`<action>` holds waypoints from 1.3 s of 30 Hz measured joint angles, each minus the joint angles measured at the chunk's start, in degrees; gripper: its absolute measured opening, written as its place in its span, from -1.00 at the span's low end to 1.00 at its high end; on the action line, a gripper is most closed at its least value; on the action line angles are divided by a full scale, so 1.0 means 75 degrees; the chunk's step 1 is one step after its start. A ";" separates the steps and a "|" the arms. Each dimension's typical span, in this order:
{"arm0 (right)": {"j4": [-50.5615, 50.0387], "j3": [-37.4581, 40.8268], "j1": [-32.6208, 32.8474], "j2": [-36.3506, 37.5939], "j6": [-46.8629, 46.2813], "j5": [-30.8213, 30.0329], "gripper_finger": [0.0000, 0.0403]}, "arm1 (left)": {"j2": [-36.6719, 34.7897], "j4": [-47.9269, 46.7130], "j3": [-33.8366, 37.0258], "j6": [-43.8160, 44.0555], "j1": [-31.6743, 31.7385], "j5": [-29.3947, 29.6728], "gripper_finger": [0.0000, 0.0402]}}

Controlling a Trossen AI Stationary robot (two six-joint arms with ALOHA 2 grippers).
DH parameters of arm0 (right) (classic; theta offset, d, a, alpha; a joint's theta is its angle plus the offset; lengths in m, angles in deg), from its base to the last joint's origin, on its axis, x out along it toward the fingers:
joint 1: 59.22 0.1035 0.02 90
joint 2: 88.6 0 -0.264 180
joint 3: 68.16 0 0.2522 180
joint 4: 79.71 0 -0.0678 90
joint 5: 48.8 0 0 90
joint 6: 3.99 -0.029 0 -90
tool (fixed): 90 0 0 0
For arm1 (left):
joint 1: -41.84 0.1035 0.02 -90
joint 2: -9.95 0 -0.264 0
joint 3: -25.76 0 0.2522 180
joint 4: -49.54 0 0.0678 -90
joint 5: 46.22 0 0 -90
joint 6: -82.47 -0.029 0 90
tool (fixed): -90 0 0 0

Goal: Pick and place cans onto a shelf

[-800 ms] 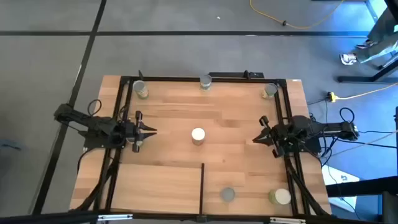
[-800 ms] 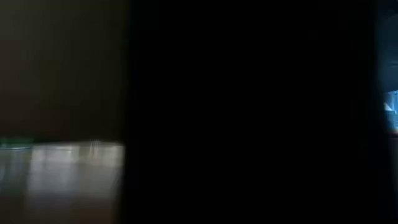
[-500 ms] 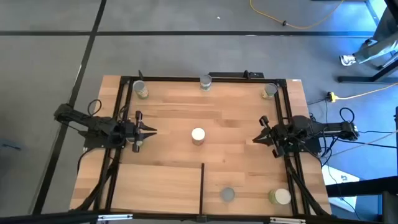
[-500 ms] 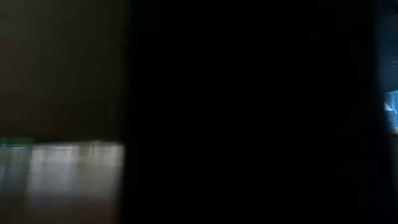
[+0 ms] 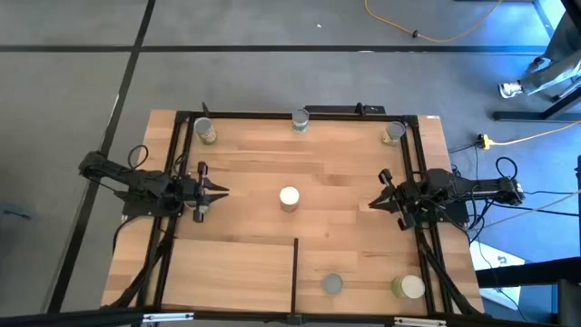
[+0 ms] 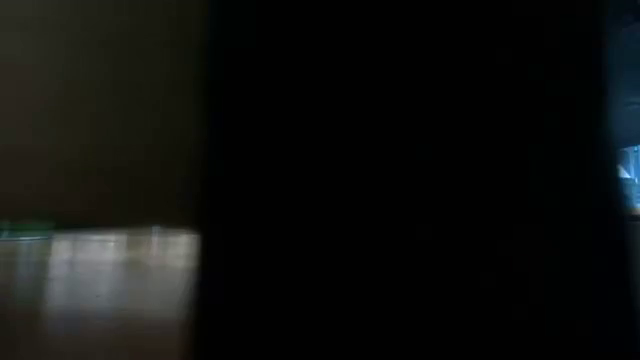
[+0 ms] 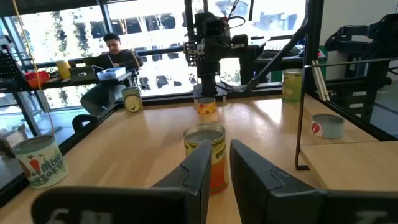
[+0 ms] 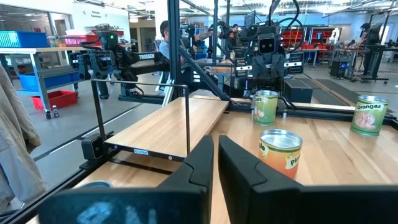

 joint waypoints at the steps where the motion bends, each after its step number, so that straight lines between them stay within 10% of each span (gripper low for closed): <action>1: 0.0002 0.0001 0.0000 0.0000 0.0000 0.0002 -0.86 | -0.0001 -0.0001 -0.0001 0.0002 0.0000 0.0000 -0.74; 30: 0.0134 0.0000 0.0000 -0.0001 -0.0254 -0.0051 -0.86 | 0.0000 0.0016 0.0000 0.0000 0.0001 0.0171 -0.74; 39: 0.1105 -0.0247 0.0000 -0.0001 -0.0217 -0.1673 -0.86 | 0.0001 0.0433 -0.0514 0.1123 0.0003 0.1649 -0.74</action>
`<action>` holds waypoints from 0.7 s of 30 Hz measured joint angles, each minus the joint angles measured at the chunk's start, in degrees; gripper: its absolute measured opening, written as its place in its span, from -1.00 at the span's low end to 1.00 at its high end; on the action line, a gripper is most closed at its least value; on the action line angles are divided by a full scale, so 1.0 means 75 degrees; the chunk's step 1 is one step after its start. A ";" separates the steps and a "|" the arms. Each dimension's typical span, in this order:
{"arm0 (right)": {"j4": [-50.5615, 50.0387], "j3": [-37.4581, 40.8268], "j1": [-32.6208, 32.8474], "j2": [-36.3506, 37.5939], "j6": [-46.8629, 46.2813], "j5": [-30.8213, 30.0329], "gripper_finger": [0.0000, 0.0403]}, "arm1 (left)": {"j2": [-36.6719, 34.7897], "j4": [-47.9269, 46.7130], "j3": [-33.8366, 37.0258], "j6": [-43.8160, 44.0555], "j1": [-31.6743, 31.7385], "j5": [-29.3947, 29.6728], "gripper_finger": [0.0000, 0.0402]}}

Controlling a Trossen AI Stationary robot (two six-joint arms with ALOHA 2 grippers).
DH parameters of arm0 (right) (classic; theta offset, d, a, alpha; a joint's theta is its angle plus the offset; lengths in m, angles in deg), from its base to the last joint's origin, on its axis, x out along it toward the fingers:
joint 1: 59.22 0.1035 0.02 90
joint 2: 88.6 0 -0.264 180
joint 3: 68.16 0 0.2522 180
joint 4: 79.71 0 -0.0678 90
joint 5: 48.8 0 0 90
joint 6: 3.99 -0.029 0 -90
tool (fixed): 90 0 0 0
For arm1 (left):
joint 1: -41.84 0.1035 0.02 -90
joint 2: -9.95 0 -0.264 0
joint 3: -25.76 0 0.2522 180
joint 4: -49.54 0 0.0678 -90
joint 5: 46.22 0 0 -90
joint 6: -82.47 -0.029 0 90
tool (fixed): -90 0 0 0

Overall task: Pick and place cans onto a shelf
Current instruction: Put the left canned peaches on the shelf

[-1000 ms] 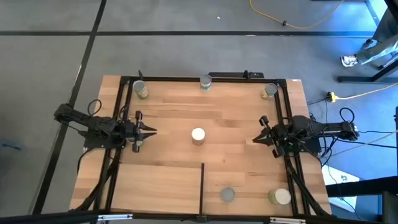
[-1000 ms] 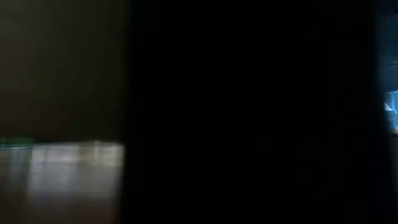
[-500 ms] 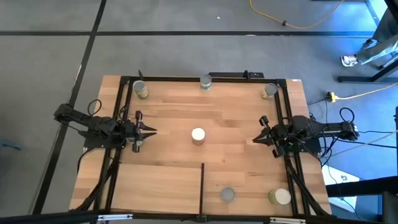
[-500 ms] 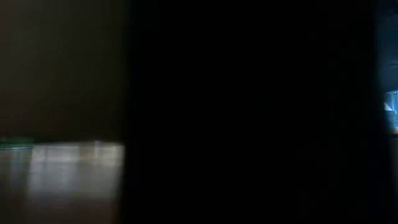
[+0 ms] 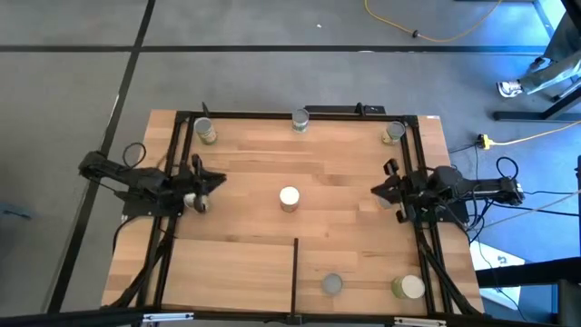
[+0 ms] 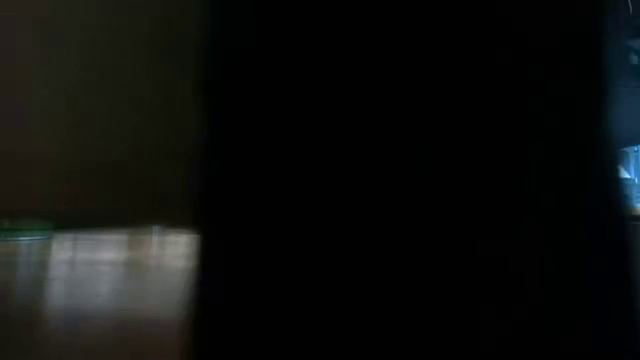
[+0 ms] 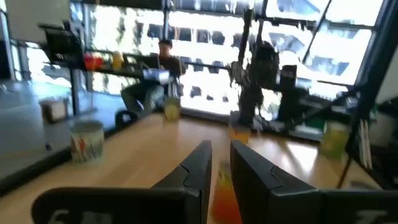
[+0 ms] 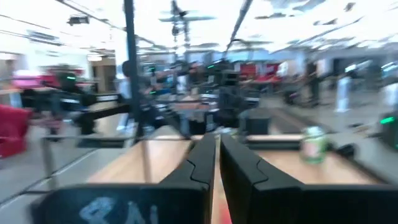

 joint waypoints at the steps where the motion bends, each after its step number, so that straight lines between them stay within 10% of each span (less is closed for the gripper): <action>1: -0.0013 -0.0093 0.0000 0.0000 0.0075 -0.0245 -0.86 | 0.0025 -0.0029 -0.0183 -0.0311 0.0000 -0.0014 -0.74; 15: -0.2563 -0.3157 -0.0003 -0.0838 -0.0860 -0.3699 -0.86 | 0.2356 -0.3333 -0.4513 -0.0438 0.0000 0.2280 -0.74; 21: -0.4997 -0.5172 0.0000 -0.2254 -0.2113 -0.3984 -0.86 | 0.4109 -0.4542 -0.6713 0.0605 0.0064 0.3591 -0.74</action>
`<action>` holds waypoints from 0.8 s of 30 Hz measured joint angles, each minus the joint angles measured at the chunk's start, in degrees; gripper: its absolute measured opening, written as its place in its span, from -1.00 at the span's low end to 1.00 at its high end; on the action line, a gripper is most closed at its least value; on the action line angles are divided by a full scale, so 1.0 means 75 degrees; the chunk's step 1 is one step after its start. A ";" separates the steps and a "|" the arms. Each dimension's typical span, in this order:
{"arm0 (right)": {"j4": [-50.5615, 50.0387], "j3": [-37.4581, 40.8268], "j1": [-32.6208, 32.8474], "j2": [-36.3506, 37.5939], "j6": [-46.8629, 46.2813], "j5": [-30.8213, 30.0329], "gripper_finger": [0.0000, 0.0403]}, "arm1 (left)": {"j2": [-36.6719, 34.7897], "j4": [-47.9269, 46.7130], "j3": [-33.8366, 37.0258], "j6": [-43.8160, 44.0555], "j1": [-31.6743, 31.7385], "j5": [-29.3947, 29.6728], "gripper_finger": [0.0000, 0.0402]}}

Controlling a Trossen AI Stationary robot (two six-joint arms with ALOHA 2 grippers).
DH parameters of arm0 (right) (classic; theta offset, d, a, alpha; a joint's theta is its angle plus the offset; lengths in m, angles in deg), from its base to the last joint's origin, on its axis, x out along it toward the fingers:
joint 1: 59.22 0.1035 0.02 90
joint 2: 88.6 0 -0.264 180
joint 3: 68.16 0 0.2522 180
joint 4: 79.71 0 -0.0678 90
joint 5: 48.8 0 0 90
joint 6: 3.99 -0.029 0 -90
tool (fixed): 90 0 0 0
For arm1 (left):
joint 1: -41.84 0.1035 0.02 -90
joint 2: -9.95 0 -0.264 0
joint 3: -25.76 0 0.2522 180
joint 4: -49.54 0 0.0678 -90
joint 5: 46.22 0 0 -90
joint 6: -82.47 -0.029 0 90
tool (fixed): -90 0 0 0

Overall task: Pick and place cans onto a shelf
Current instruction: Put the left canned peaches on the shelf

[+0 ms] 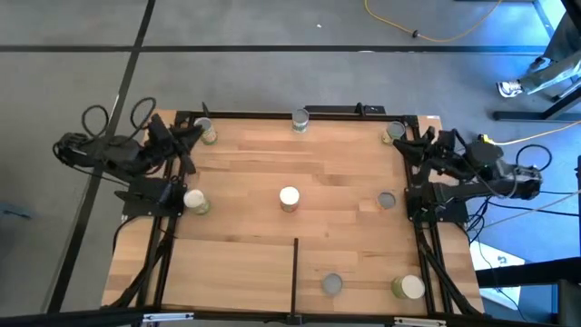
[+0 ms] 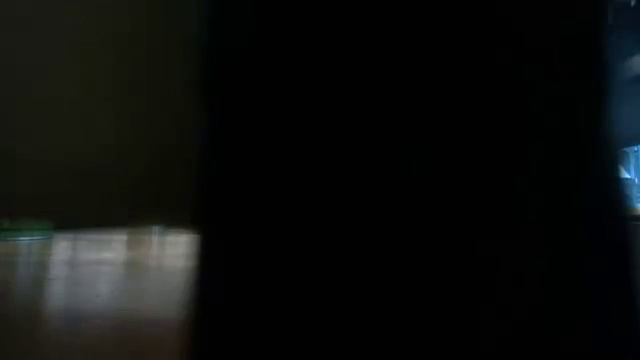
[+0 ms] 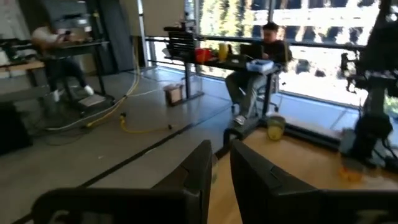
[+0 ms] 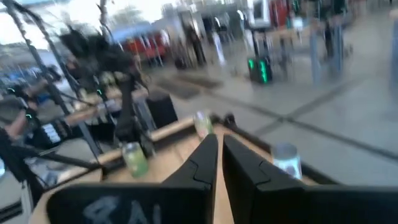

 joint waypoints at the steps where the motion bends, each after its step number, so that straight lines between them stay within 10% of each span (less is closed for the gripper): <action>1: -0.0462 -0.0351 -0.0003 -0.0282 -0.0358 -0.0077 -0.86 | 0.0251 -0.0138 -0.0380 0.0065 0.0050 0.0044 -0.74; 15: -0.5192 -0.4916 -0.0003 -0.3890 -0.3705 -0.0135 -0.86 | 0.3386 -0.6962 -0.5323 0.3646 0.2343 -0.2047 -0.74; 24: -0.6430 -0.5901 -0.0133 -0.4767 -0.4253 -0.0248 -0.86 | 0.4079 -0.8338 -0.5432 0.5342 0.4556 -0.4458 -0.74</action>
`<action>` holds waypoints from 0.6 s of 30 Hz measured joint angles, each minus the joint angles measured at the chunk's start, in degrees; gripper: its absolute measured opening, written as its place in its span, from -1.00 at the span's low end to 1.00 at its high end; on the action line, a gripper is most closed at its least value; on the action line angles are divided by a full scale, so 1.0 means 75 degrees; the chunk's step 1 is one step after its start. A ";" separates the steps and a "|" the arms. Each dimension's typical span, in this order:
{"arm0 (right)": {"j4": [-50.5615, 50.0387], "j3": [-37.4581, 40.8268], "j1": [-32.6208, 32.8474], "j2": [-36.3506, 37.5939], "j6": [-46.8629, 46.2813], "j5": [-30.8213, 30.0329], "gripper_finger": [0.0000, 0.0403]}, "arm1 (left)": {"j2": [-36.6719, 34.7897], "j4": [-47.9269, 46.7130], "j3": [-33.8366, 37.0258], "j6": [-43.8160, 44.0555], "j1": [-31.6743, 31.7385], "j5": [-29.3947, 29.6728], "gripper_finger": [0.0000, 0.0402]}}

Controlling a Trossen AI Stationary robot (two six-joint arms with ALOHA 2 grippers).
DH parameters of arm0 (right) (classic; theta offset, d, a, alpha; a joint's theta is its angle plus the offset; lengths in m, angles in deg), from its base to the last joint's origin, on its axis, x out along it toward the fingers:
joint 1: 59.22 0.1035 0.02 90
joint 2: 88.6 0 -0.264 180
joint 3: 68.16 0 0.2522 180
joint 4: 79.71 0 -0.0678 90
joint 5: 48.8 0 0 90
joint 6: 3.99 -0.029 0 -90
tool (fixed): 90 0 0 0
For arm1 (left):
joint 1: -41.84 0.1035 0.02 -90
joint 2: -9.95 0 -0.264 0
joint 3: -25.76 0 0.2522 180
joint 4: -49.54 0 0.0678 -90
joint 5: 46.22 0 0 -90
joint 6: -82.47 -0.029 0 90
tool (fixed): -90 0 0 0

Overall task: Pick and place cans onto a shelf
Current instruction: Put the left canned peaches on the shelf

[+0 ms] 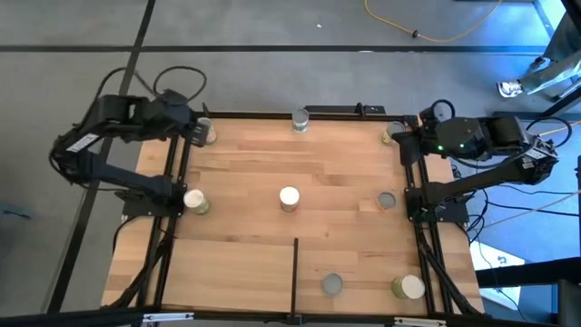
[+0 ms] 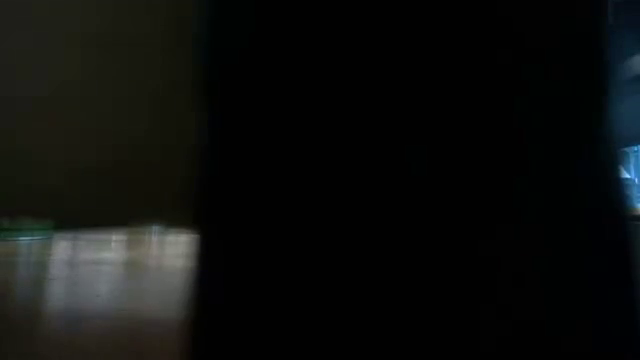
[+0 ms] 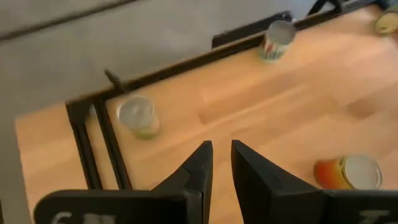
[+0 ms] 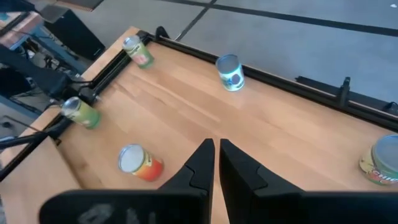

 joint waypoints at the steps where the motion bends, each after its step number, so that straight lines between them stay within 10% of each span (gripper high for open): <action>1: 0.0000 -0.0002 -0.0045 -0.0002 0.0000 -0.0003 -0.86 | 0.0049 -0.0010 0.0071 -0.0068 0.0189 0.0010 -0.74; 18: -0.0035 0.0027 -0.0316 0.0007 0.0187 0.0020 -0.86 | 0.0994 0.0026 0.0254 -0.1142 0.1142 0.0290 -0.74</action>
